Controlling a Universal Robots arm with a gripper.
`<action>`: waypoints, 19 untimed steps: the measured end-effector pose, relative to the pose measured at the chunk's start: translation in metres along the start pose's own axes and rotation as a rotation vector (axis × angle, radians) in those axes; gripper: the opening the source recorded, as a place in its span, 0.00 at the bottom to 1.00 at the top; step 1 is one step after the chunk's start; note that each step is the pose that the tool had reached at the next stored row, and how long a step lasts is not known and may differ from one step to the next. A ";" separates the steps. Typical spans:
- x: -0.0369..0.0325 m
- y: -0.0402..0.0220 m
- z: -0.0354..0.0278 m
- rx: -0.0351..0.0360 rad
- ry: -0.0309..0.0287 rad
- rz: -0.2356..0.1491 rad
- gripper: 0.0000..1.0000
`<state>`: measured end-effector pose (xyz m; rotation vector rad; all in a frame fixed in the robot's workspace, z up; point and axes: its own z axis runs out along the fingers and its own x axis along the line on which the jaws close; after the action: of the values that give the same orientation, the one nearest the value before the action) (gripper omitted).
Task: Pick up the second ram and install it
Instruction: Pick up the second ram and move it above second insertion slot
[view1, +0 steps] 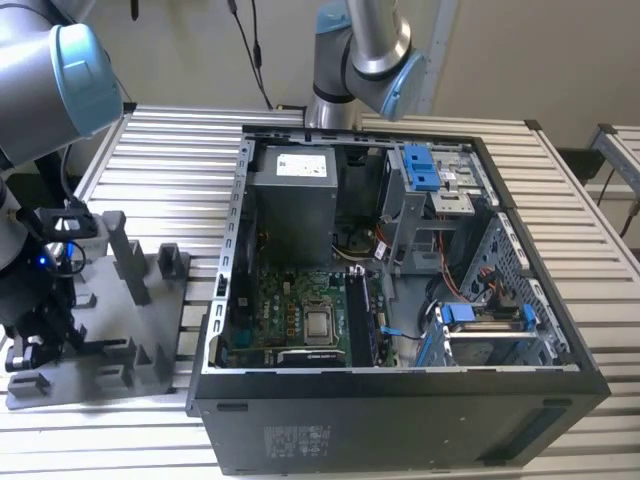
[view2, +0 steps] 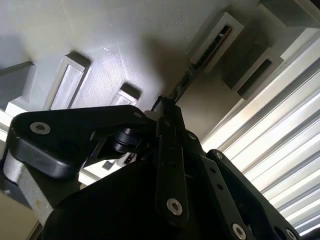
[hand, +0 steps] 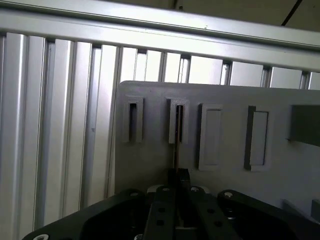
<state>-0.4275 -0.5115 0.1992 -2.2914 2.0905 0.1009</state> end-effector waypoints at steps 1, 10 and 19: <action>0.0000 0.0000 0.0000 0.0001 0.0000 0.000 0.14; 0.0000 0.0000 0.0001 0.0001 -0.0001 0.000 0.14; -0.0007 0.0001 -0.0091 0.0001 -0.0001 0.003 0.14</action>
<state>-0.4275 -0.5115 0.2083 -2.2880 2.0942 0.1011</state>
